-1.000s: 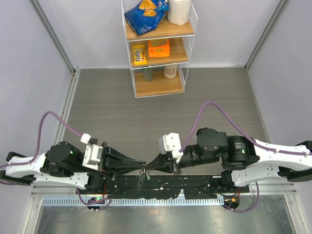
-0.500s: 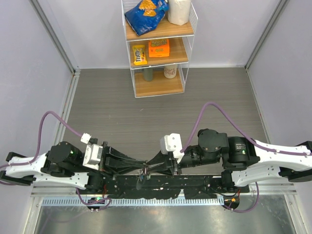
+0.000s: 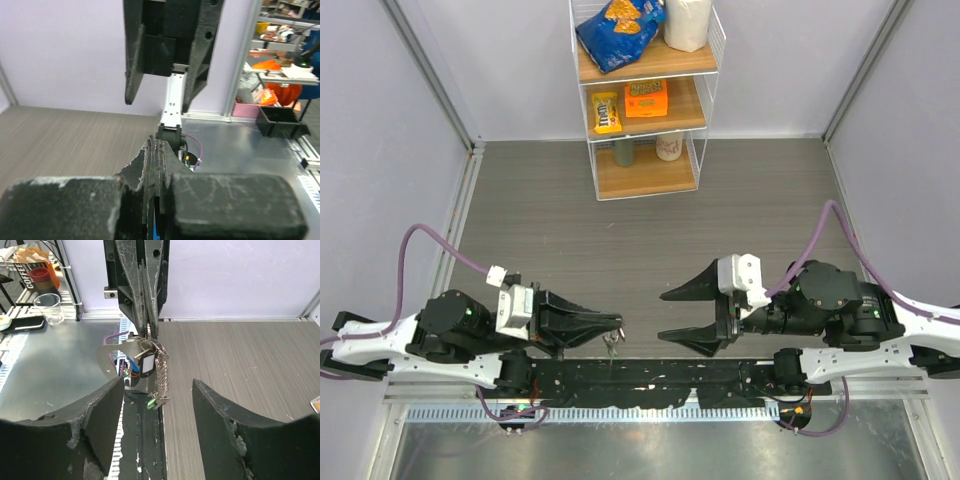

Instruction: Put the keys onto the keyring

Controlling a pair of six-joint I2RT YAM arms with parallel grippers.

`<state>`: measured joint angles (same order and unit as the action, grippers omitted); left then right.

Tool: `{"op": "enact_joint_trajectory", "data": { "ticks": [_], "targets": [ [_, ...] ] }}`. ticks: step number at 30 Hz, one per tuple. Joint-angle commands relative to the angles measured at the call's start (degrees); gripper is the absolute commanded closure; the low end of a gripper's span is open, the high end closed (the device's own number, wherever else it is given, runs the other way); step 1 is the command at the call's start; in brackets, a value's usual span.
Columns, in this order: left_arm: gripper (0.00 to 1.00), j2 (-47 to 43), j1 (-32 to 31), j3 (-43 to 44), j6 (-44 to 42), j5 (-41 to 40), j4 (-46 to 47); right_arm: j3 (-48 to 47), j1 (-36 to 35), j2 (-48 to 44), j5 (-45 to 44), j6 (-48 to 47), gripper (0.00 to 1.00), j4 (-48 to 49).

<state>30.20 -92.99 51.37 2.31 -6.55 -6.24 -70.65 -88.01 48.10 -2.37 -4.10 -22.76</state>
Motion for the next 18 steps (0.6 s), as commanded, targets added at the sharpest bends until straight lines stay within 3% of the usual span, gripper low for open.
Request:
{"op": "enact_joint_trajectory", "data": {
  "ticks": [1,11,18],
  "targets": [
    [1.0,2.23,-0.09,1.97,-1.07,-8.99,4.48,2.79,-0.06,0.33,-3.25,0.49,0.36,-0.17],
    [1.0,8.21,-0.09,6.02,-4.41,-24.29,5.1,10.43,-0.06,0.52,-10.44,1.64,0.23,4.92],
    [1.0,10.5,-0.09,7.16,-6.0,-26.32,5.89,15.54,0.03,-2.57,-15.9,1.11,0.2,9.13]
  ]
}}
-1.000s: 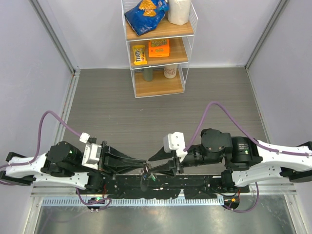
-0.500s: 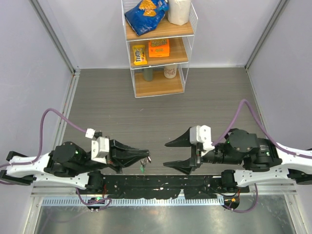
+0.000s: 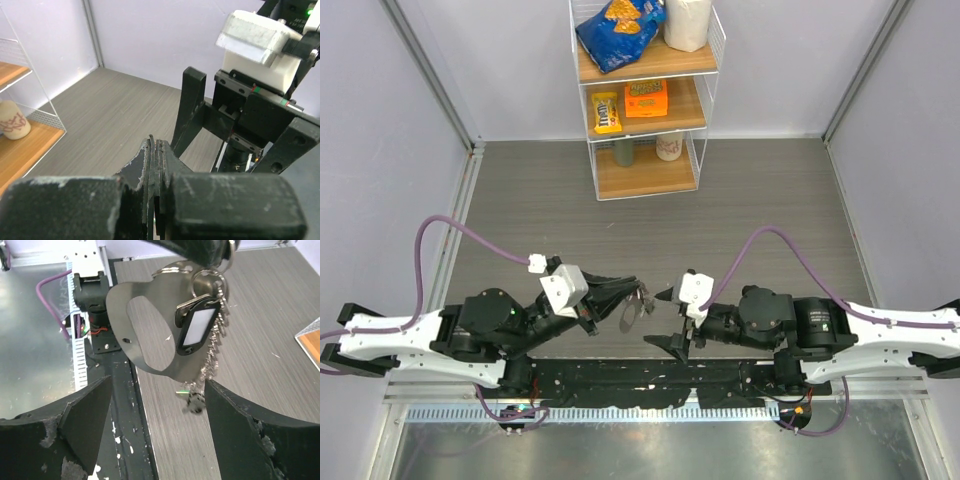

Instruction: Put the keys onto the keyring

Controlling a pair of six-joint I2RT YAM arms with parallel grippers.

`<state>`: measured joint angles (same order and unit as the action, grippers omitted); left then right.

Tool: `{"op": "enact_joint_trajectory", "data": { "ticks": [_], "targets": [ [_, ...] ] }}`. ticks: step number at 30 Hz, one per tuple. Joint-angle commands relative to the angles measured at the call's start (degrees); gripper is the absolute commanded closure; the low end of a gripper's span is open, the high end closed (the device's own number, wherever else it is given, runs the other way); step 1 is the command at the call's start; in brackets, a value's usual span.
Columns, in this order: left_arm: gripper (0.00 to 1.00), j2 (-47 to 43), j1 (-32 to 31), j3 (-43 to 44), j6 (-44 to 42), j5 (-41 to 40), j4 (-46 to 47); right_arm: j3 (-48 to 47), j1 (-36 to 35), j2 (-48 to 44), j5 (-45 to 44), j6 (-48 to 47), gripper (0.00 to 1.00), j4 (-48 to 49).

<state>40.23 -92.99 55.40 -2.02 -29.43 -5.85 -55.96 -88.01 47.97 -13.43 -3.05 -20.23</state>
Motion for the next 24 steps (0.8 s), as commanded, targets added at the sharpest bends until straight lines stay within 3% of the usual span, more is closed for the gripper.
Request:
{"op": "enact_joint_trajectory", "data": {
  "ticks": [1,11,24],
  "targets": [
    [1.0,0.47,-0.09,3.31,-1.67,-3.96,5.5,1.21,0.03,-2.79,-5.37,0.06,0.19,7.39],
    [1.0,0.99,-0.09,3.23,-2.55,-9.24,8.13,6.39,0.03,-2.53,-5.57,-0.38,0.09,15.3],
    [1.0,1.08,-0.09,2.61,-2.81,-10.91,9.1,6.39,0.03,-1.56,-1.95,-2.14,0.06,18.73]
  ]
}}
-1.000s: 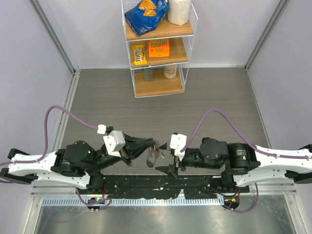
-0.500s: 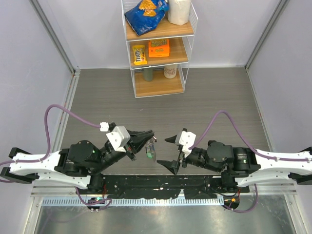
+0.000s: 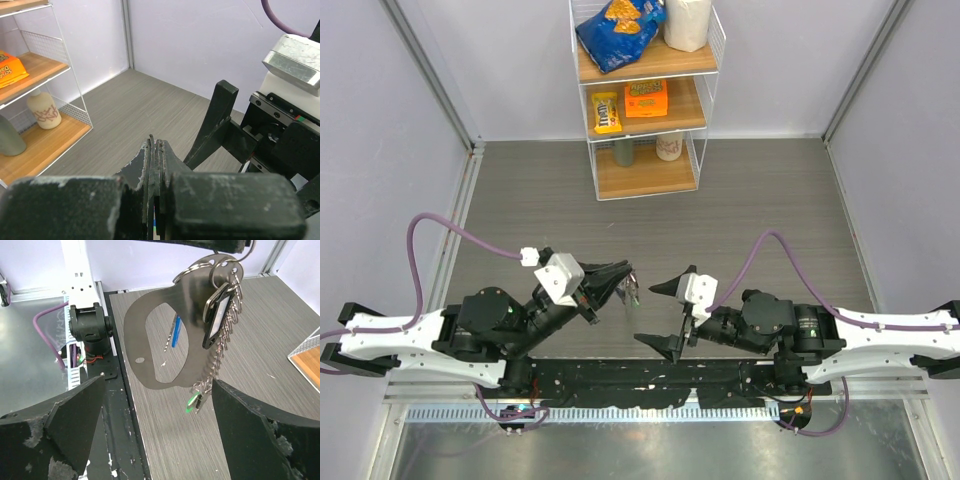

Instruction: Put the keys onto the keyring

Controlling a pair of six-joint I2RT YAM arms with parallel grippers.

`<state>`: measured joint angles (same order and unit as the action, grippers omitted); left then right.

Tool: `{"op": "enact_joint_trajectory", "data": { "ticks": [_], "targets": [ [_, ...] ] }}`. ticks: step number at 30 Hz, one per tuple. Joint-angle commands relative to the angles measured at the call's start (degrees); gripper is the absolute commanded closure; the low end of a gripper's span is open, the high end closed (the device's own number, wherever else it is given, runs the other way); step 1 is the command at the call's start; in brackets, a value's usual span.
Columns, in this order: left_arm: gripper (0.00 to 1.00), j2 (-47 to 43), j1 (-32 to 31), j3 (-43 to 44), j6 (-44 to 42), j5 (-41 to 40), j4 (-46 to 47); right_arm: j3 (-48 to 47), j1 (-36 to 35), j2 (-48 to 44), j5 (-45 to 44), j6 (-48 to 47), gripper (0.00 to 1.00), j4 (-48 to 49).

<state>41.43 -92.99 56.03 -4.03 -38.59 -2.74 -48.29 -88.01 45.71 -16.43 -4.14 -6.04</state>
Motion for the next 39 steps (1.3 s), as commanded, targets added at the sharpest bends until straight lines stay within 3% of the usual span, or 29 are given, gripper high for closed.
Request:
{"op": "enact_joint_trajectory", "data": {
  "ticks": [1,13,22,26,29,33,37,39],
  "targets": [
    [1.0,0.05,-0.09,2.15,-0.89,-1.84,6.17,-1.28,-0.06,0.87,1.04,-1.22,0.06,4.98],
    [1.0,0.85,-0.09,2.51,-2.03,-4.21,6.35,-1.89,0.03,3.85,5.97,-0.34,0.06,7.8],
    [1.0,0.67,-0.09,2.42,-1.16,-2.81,6.26,-0.93,-0.06,4.64,-1.85,-3.5,0.06,12.37],
    [1.0,0.58,-0.09,2.5,-0.72,-2.37,6.17,-1.19,-0.06,6.23,-3.61,-5.87,0.18,12.9],
    [1.0,0.32,-0.09,2.5,-0.28,-1.93,6.0,-1.1,0.03,6.93,-5.81,-6.75,0.4,13.51],
    [1.0,0.06,-0.09,2.33,0.08,-1.75,5.82,0.3,0.03,6.41,-8.97,-7.37,0.61,15.36],
    [1.0,-0.03,0.0,2.07,0.25,-1.67,5.73,0.48,0.03,5.09,-11.35,-7.63,0.65,15.89],
    [1.0,-0.03,-0.09,1.8,0.25,-1.84,5.64,0.74,0.12,4.65,-11.87,-7.72,0.73,15.89]
  ]
}}
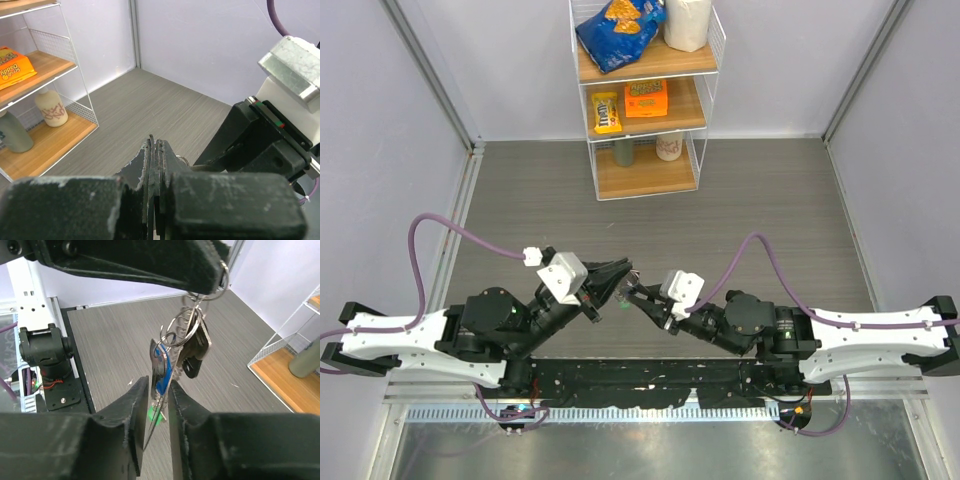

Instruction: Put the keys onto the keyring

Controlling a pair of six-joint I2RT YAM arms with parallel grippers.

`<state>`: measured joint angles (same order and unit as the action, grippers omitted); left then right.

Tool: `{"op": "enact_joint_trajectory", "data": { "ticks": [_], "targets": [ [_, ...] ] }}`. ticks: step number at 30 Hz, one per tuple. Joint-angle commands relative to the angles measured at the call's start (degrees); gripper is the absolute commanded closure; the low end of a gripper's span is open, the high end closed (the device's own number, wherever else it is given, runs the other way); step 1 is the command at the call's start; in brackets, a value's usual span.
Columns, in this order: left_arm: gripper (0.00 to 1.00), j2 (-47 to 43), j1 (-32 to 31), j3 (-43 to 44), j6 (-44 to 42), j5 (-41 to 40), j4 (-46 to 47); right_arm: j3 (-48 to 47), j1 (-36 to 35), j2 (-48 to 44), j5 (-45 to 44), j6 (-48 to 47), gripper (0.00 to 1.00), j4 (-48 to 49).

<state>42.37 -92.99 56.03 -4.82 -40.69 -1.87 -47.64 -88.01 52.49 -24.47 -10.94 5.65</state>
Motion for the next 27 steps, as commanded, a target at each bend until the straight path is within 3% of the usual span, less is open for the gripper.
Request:
{"op": "enact_joint_trajectory", "data": {
  "ticks": [1,3,9,12,20,24,27],
  "targets": [
    [1.0,-0.97,-0.09,1.8,1.13,0.0,4.77,0.18,0.29,-2.22,-3.74,-0.75,0.82,4.28],
    [1.0,-1.06,-0.09,1.02,1.04,-0.01,4.86,0.26,0.82,-2.57,-3.83,-0.31,0.95,3.93],
    [0.96,-1.85,0.0,-0.92,1.04,-0.53,4.86,-0.17,4.67,-2.39,0.45,3.81,0.95,2.0],
    [0.84,-2.47,-0.09,-2.15,0.95,-0.8,4.24,-0.18,10.81,-2.57,9.14,7.85,0.95,0.77],
    [0.31,-4.22,-0.09,-8.12,-4.32,-3.78,8.37,0.0,19.45,-1.43,23.31,14.89,0.95,-0.29],
    [0.21,-4.14,-0.17,-9.09,-5.55,-6.24,8.81,0.79,22.52,0.07,26.92,17.69,0.95,0.85],
    [0.21,-4.31,-0.09,-10.06,-5.73,-8.09,8.81,2.63,25.33,1.65,29.56,20.86,0.95,2.78]
  ]
}}
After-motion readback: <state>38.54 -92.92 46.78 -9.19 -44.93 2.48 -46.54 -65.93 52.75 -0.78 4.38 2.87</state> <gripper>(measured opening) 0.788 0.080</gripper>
